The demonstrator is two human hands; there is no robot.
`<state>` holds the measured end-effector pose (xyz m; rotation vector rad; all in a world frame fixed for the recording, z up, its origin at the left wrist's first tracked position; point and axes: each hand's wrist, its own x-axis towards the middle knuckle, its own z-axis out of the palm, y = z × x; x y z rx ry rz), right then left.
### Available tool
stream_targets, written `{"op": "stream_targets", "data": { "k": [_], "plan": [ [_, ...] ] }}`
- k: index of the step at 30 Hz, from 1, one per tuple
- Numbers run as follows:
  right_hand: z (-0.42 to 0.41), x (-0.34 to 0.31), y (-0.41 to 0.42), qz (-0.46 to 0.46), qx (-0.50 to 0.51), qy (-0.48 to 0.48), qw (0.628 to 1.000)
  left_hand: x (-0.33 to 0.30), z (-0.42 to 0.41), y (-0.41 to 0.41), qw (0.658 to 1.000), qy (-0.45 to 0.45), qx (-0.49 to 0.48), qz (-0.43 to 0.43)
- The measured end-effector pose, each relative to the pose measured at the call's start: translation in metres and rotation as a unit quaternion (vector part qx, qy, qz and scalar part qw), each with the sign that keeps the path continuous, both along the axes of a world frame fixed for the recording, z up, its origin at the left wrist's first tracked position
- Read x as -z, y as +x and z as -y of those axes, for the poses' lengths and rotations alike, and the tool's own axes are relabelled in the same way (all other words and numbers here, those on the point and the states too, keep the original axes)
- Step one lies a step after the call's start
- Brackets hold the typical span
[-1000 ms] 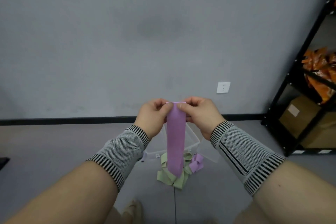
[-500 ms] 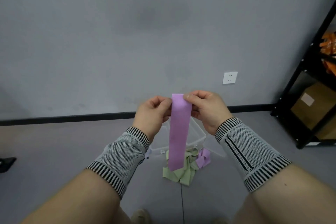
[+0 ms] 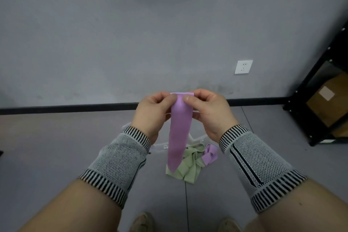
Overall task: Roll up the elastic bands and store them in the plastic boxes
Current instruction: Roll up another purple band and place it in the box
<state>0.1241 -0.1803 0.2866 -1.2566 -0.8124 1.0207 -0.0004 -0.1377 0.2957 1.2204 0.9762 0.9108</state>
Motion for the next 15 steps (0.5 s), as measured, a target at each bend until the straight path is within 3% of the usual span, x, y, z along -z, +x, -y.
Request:
{"op": "stream_targets", "data": {
  "k": [4,15],
  "plan": [
    [-0.0014,0.0022,0.0024,0.031,0.019,-0.005,0.999,0.0003,-0.0014,-0.0019,1.0,0.006,0.009,0.013],
    [0.0041,-0.002,-0.0028,-0.007,0.007,0.009,1.0,0.0035,0.0011,0.0011,0.999,0.01,0.032,0.006]
  ]
}}
